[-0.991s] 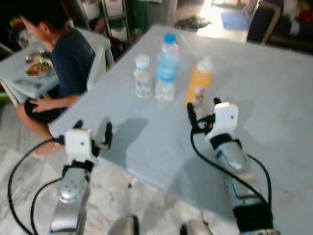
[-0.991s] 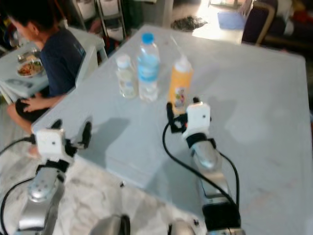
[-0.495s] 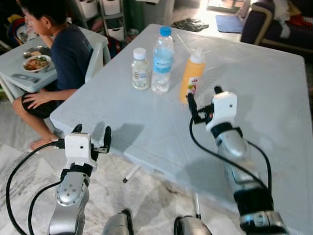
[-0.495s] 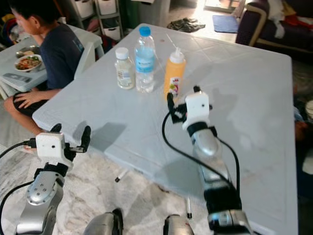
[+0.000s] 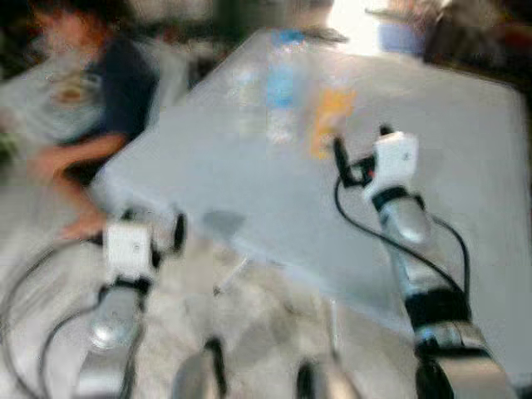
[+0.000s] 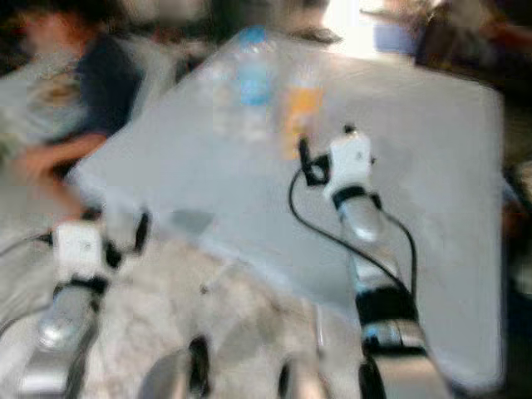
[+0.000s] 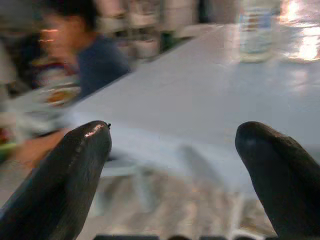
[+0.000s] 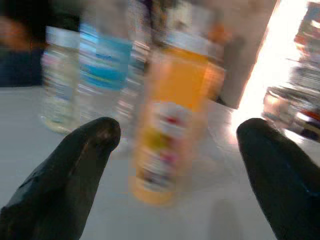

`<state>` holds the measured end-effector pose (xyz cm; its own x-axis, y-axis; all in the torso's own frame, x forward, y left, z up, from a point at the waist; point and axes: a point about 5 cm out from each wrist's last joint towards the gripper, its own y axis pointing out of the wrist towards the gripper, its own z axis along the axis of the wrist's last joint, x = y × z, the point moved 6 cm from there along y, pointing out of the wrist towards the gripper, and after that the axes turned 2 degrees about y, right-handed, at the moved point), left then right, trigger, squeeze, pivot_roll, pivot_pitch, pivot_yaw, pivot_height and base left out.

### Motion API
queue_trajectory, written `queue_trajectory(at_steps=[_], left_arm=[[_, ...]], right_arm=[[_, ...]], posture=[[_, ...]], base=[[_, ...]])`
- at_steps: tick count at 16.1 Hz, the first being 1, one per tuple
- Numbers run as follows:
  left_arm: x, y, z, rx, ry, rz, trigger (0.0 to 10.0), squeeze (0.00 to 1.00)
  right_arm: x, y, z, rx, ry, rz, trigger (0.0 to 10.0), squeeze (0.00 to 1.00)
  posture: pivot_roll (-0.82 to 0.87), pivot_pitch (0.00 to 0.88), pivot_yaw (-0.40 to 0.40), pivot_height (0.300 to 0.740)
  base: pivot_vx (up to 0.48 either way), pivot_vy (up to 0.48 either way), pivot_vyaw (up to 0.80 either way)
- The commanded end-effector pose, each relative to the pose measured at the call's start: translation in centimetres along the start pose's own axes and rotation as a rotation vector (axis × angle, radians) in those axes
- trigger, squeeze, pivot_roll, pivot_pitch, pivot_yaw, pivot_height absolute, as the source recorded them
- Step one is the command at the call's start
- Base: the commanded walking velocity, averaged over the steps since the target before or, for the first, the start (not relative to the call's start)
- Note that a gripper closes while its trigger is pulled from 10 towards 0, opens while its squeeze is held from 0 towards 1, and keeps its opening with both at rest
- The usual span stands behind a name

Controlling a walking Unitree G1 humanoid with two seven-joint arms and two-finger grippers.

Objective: Restocking fridge

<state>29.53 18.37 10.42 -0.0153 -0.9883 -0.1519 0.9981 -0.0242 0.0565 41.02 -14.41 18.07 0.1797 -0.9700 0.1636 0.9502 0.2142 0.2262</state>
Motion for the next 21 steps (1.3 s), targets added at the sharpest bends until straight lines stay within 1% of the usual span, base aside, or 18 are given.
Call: queue_trajectory(at_steps=[1, 3, 4, 5, 6, 7, 8, 9, 10, 12, 13, 14, 16, 17, 19, 21], left_arm=[[-0.1, -0.1, -0.5, -0.034, 0.018, -0.001, 10.0, 0.0], [-1.0, -0.7, -0.9, -0.056, 0.027, 0.017, 10.0, 0.0], [-2.1, -1.4, -1.1, -0.064, 0.022, 0.043, 10.0, 0.0], [-3.1, -2.0, -1.4, -0.079, 0.024, 0.069, 10.0, 0.0], [-3.4, -2.1, -1.4, -0.082, 0.025, 0.076, 10.0, 0.0], [-3.9, -2.3, -1.4, -0.083, 0.026, 0.088, 10.0, 0.0], [-4.0, -1.9, -1.3, -0.074, 0.029, 0.091, 10.0, 0.0], [-3.8, -1.4, -0.8, -0.055, 0.027, 0.085, 10.0, 0.0], [-3.5, -0.9, -0.4, -0.039, 0.02, 0.077, 10.0, 0.0], [-3.1, -0.4, 0.1, -0.021, 0.008, 0.07, 10.0, 0.0], [-2.9, -0.5, -0.2, -0.028, -0.01, 0.071, 10.0, 0.0], [-2.8, -0.5, -0.3, -0.032, -0.018, 0.072, 10.0, 0.0], [-2.4, -0.5, -0.9, -0.038, -0.032, 0.074, 10.0, 0.0], [-2.4, -0.3, -0.8, -0.031, -0.039, 0.075, 10.0, 0.0], [-2.5, 0.6, -0.2, -0.007, -0.05, 0.083, 10.0, 0.0], [-2.4, 1.0, 0.1, 0.007, -0.049, 0.081, 10.0, 0.0]], right_arm=[[-0.3, 0.2, 0.4, 0.021, -0.004, 0.01, 10.0, 0.0], [0.3, -0.3, 0.5, 0.028, 0.007, -0.026, 10.0, 0.0], [0.2, -1.3, 0.4, 0.029, 0.023, -0.041, 10.0, 0.0], [-0.2, -2.4, 0.2, 0.031, 0.031, -0.048, 10.0, 0.0], [-0.4, -2.8, 0.1, 0.029, 0.037, -0.051, 10.0, 0.0], [-1.0, -4.2, -0.6, 0.008, 0.049, -0.066, 10.0, 0.0], [-1.7, -5.3, -1.3, -0.021, 0.061, -0.074, 10.0, 0.0], [-2.1, -5.7, -1.3, -0.029, 0.062, -0.062, 10.0, 0.0], [-2.3, -5.9, -1.0, -0.024, 0.043, -0.047, 10.0, 0.0], [-1.7, -5.8, -0.6, -0.023, 0.031, -0.048, 10.0, 0.0], [-0.6, -5.7, -0.7, -0.032, 0.022, -0.082, 10.0, 0.0], [-0.3, -5.7, -0.8, -0.039, 0.023, -0.095, 10.0, 0.0], [-0.2, -6.2, -1.4, -0.06, 0.022, -0.111, 10.0, 0.0], [-0.4, -6.3, -1.4, -0.061, 0.025, -0.106, 10.0, 0.0], [-1.2, -6.3, -1.1, -0.044, 0.025, -0.083, 10.0, 0.0], [-1.7, -6.3, -1.0, -0.042, 0.032, -0.07, 10.0, 0.0]], posture=[[0.06, 0.162, 0.021, 0.74], [0.06, 0.16, 0.027, 0.74], [0.05, 0.158, 0.03, 0.74], [0.05, 0.154, 0.035, 0.74], [0.05, 0.152, 0.037, 0.74], [0.04, 0.141, 0.038, 0.74], [0.04, 0.13, 0.037, 0.74], [0.04, 0.13, 0.034, 0.74], [0.03, 0.129, 0.03, 0.74], [0.02, 0.122, 0.027, 0.74], [0.01, 0.102, 0.027, 0.74], [0.01, 0.099, 0.027, 0.74], [-0.01, 0.074, 0.02, 0.74], [-0.01, 0.075, 0.017, 0.74], [-0.01, 0.073, 0.007, 0.74], [-0.02, 0.073, 0.008, 0.74]], base=[[0.0, 0.0, 0.0], [0.0, 0.0, 0.0], [0.0, 0.0, 0.0], [0.0, 0.0, 0.0], [0.0, 0.0, 0.0], [0.0, 0.0, -0.8], [0.0, 0.0, -0.8], [0.285, 0.0, -0.8], [0.3, 0.0, -0.8], [0.307, 0.251, -0.8], [0.304, 0.371, -0.74], [0.304, 0.371, -0.74], [0.3, 0.375, 0.0], [0.304, 0.371, 0.0], [0.302, 0.373, 0.0], [0.3, 0.375, 0.0]])
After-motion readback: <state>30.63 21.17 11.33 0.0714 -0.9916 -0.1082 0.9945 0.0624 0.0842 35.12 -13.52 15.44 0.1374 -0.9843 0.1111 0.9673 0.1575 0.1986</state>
